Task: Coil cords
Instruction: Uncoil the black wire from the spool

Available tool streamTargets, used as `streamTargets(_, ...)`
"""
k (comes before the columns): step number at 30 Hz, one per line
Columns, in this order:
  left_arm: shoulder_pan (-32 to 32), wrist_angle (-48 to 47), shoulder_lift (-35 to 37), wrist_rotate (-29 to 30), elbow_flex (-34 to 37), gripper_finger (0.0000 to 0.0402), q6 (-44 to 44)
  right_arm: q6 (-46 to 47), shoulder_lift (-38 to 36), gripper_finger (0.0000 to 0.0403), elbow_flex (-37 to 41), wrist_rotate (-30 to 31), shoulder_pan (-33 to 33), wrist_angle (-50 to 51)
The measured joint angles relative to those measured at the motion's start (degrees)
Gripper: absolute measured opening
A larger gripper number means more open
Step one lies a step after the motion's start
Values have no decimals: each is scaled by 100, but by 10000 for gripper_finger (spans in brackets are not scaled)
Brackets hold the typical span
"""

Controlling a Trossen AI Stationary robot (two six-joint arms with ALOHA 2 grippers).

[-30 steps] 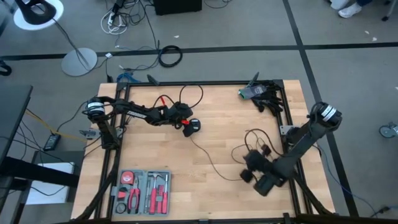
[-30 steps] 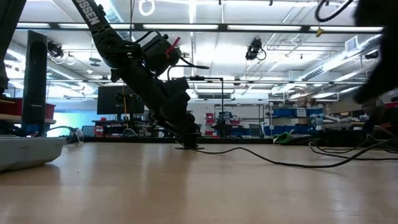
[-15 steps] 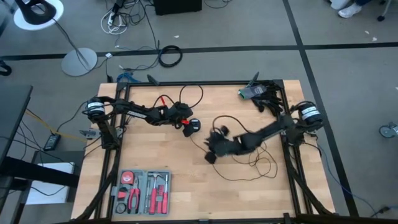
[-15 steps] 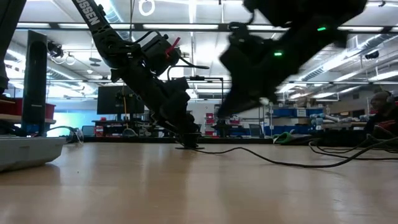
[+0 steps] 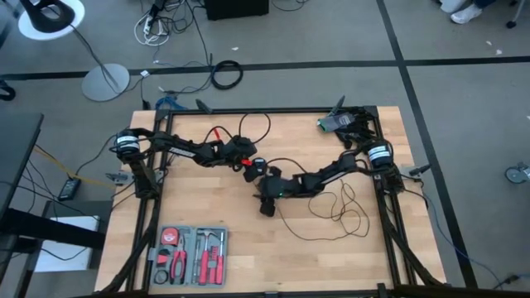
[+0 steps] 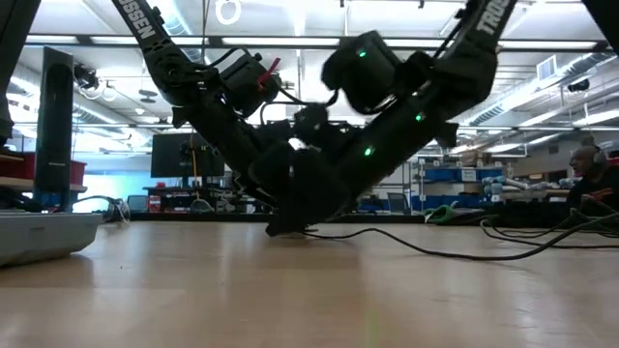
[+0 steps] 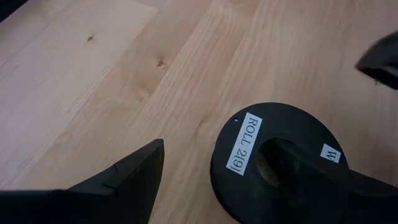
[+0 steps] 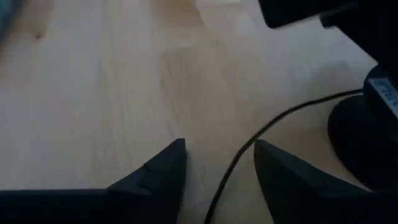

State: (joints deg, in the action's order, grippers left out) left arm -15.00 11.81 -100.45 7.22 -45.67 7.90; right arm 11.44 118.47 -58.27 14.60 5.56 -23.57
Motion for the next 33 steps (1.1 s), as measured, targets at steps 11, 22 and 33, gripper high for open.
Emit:
streamTargets(11,-4,-15,-1,15,0,300,-9,787,-257,9,-458,8,459,2427)
streamTargets(22,-26,-27,-1,-113,-7,300,7,3095,-1195,2,211,551,1828,4252)
streamTargets(33,-56,-274,-10,196,7,300,77,6921,-2388,1,1309,676,4002,5072)
